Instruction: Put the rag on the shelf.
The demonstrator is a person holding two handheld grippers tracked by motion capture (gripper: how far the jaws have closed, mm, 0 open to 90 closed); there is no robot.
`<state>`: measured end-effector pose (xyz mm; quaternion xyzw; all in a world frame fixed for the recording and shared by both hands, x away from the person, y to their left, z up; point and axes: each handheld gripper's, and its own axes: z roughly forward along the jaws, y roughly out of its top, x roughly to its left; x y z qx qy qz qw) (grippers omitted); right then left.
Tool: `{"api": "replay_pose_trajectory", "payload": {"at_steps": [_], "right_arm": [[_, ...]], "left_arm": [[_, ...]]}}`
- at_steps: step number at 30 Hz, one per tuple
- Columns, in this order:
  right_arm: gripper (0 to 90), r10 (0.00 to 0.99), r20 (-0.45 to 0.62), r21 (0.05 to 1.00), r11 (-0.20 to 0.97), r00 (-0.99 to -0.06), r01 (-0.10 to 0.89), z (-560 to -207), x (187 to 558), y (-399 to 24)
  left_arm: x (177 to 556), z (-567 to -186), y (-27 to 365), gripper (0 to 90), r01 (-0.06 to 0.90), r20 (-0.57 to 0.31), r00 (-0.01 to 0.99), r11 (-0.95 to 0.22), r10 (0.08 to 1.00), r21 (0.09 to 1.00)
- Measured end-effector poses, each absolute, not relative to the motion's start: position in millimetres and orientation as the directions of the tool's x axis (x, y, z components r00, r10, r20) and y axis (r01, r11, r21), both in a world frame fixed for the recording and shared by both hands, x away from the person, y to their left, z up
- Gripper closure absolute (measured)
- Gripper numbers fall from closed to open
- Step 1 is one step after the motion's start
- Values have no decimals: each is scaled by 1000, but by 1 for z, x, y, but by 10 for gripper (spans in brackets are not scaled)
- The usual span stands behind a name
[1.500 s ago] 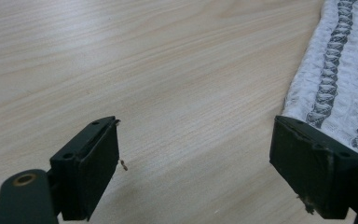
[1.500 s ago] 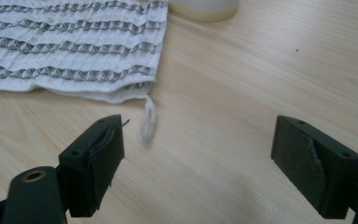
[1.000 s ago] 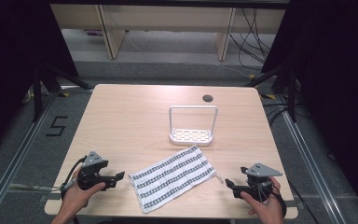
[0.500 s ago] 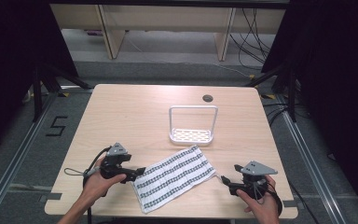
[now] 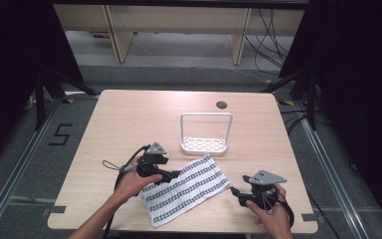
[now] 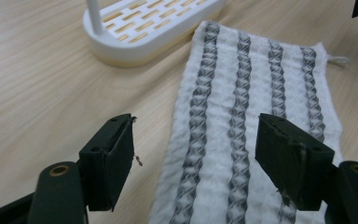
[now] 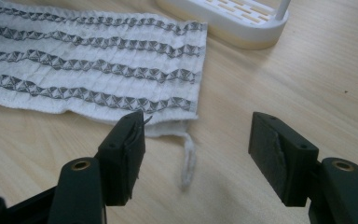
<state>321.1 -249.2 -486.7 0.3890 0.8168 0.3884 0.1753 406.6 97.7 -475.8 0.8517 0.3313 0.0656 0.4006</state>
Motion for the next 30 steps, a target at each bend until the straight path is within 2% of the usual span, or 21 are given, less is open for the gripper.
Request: {"api": "replay_pose_trajectory", "payload": {"at_steps": [13, 27, 30], "right_arm": [[390, 764, 20, 760, 408, -645, 506, -491, 326, -244], [419, 747, -15, 743, 453, -665, 493, -494, 335, -232], [433, 756, 9, 727, 445, -655, 524, -494, 335, -230]], "left_arm": [[419, -481, 49, 291, 490, -131, 804, -521, 580, 699], [433, -487, 19, 316, 485, -110, 808, -548, 579, 681], [436, -491, 15, 316, 480, -93, 812, -569, 576, 668]]}}
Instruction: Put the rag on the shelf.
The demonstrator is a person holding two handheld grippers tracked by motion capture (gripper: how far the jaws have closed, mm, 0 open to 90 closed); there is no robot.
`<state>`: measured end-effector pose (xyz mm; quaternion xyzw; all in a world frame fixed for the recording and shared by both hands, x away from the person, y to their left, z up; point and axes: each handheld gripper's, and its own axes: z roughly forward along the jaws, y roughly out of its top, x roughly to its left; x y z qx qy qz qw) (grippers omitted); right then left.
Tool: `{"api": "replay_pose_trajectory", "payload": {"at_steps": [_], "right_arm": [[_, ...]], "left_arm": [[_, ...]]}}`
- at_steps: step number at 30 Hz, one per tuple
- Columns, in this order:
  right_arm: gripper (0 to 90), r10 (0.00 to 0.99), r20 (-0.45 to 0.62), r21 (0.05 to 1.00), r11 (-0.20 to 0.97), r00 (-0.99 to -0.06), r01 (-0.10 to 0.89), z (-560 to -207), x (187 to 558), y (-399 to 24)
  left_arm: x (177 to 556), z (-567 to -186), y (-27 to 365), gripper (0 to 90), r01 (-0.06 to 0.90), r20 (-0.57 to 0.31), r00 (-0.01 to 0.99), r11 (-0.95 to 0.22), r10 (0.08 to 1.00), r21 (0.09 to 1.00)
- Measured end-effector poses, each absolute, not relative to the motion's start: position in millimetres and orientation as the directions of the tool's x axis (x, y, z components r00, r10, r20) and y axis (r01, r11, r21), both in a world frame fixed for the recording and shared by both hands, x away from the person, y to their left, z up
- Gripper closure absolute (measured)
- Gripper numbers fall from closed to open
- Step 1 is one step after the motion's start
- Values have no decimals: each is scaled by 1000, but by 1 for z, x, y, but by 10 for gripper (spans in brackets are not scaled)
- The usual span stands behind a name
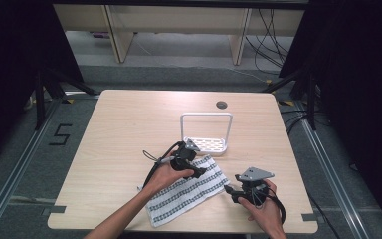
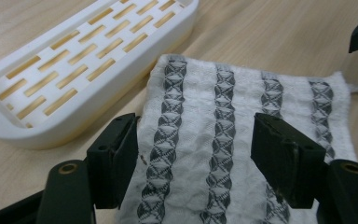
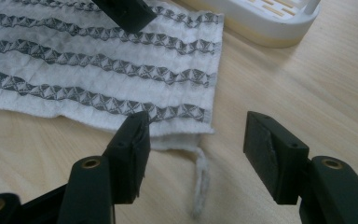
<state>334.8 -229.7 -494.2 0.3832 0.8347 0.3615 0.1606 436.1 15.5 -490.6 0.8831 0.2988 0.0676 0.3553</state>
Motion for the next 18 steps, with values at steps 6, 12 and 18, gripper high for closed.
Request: {"api": "replay_pose_trajectory", "payload": {"at_steps": [6, 12, 18], "right_arm": [[438, 747, -17, 723, 468, -664, 508, -496, 339, -227], [440, 751, 11, 711, 458, -660, 533, -499, 342, -223], [449, 737, -2, 710, 477, -675, 519, -502, 346, -221]], "left_arm": [[442, -492, 9, 316, 489, -96, 803, -557, 589, 671], [445, -493, 1, 321, 497, -104, 801, -558, 590, 665], [449, -496, -6, 326, 512, -109, 794, -560, 599, 652]]}}
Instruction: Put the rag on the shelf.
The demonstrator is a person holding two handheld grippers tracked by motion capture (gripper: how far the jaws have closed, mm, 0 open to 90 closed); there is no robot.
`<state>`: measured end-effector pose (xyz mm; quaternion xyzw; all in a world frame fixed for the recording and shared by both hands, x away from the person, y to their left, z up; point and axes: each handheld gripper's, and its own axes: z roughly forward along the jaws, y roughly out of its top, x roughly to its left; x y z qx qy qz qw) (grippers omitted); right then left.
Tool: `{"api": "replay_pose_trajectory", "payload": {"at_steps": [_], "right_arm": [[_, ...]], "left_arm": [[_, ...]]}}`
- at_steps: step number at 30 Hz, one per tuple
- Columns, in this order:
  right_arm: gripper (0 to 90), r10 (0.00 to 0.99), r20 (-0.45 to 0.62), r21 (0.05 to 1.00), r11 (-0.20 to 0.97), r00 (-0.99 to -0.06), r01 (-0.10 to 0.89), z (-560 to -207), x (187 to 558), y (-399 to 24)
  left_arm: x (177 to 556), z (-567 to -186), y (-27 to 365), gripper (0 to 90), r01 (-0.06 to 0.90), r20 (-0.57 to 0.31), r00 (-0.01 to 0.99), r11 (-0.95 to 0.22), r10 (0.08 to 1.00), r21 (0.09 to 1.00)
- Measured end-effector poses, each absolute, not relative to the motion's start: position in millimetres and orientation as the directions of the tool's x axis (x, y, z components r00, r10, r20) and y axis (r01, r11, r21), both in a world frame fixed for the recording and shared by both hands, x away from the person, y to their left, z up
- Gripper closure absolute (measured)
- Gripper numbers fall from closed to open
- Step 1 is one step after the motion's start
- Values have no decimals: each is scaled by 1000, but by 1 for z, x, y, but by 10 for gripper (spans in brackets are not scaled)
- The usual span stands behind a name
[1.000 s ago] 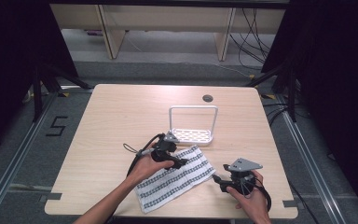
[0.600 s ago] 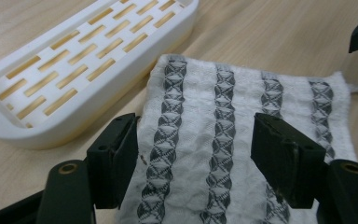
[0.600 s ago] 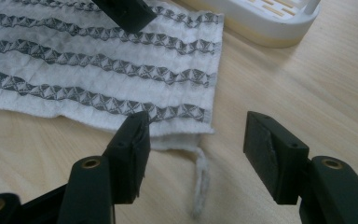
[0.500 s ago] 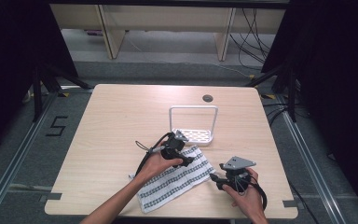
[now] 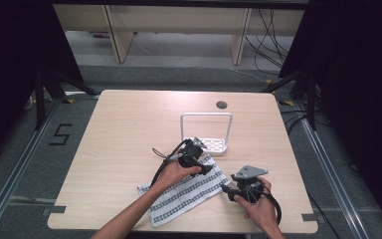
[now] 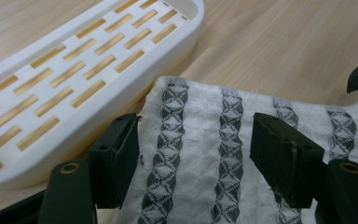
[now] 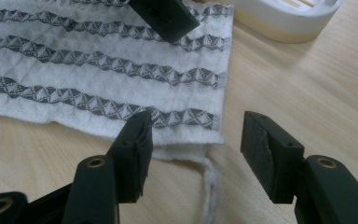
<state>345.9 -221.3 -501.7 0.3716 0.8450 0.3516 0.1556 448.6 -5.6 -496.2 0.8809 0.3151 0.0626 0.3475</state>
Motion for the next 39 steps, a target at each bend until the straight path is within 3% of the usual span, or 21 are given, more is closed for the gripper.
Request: {"api": "replay_pose_trajectory", "payload": {"at_steps": [11, 19, 27, 31, 39], "right_arm": [[496, 757, 41, 689, 451, -653, 567, -505, 350, -218], [626, 750, 74, 682, 443, -657, 582, -508, 353, -218], [809, 729, 77, 699, 447, -680, 558, -510, 356, -217], [849, 735, 97, 694, 433, -671, 575, -508, 355, -215], [863, 724, 79, 727, 428, -685, 537, -500, 354, -216]], "left_arm": [[454, -502, -13, 363, 525, -106, 780, -555, 616, 645], [457, -500, -10, 455, 509, -73, 794, -595, 603, 621], [454, -499, -12, 697, 482, -62, 817, -621, 573, 619], [452, -499, -12, 784, 473, -67, 822, -611, 566, 634], [447, -484, -5, 827, 440, -56, 833, -596, 551, 672]]}}
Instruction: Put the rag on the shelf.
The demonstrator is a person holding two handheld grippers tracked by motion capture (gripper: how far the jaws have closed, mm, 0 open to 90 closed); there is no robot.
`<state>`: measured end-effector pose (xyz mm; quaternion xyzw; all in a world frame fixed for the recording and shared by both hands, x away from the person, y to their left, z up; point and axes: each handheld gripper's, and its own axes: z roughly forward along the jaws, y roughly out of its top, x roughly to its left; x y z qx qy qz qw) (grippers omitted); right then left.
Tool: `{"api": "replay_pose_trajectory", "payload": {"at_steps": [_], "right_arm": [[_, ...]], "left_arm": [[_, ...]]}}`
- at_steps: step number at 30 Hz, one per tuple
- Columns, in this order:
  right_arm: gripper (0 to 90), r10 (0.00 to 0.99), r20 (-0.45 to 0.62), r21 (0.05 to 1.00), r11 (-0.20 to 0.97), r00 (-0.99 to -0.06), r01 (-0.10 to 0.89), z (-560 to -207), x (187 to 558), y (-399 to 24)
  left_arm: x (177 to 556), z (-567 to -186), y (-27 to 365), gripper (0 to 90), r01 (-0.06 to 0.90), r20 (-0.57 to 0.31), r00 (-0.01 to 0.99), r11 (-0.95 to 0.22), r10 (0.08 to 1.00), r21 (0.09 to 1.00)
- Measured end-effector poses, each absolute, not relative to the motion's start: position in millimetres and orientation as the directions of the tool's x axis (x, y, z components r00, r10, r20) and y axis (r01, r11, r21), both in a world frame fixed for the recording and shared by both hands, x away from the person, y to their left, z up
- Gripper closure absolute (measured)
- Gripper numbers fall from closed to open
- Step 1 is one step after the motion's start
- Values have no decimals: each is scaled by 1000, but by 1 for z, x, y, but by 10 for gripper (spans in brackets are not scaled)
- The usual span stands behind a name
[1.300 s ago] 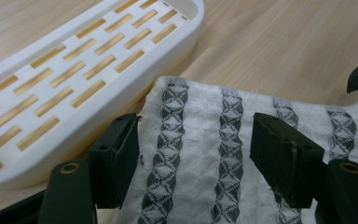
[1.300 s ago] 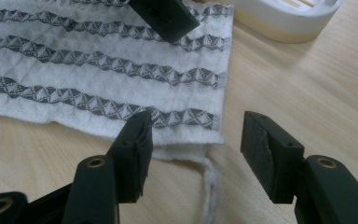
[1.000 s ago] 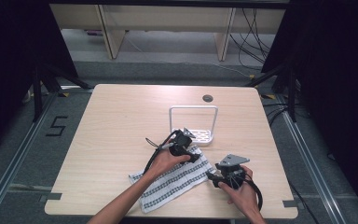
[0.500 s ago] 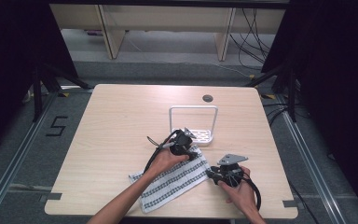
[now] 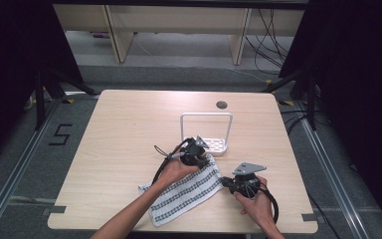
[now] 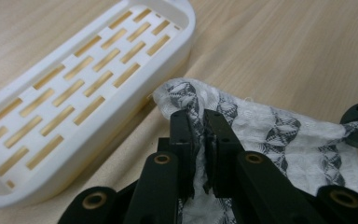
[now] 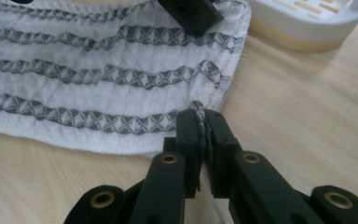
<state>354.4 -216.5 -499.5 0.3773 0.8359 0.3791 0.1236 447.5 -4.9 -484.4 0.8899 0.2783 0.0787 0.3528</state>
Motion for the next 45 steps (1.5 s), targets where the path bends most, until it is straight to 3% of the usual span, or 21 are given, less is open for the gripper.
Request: {"api": "replay_pose_trajectory", "payload": {"at_steps": [12, 24, 26, 35, 45], "right_arm": [[867, 714, 72, 782, 393, -696, 484, -470, 353, -215], [871, 718, -52, 853, 393, -695, 343, -395, 370, -221], [871, 735, -24, 851, 371, -678, 372, -383, 372, -219], [871, 727, -86, 870, 388, -681, 304, -335, 405, -211], [871, 740, -120, 859, 411, -662, 304, -294, 431, -207]], "left_arm": [[431, -444, 13, 836, 419, -43, 812, -530, 582, 737], [422, -371, 32, 829, 363, -41, 794, -419, 606, 833], [424, -361, 34, 829, 363, -44, 786, -404, 616, 840], [438, -326, 43, 826, 397, -87, 744, -333, 663, 855], [450, -296, 42, 820, 396, -100, 711, -279, 696, 875]]}}
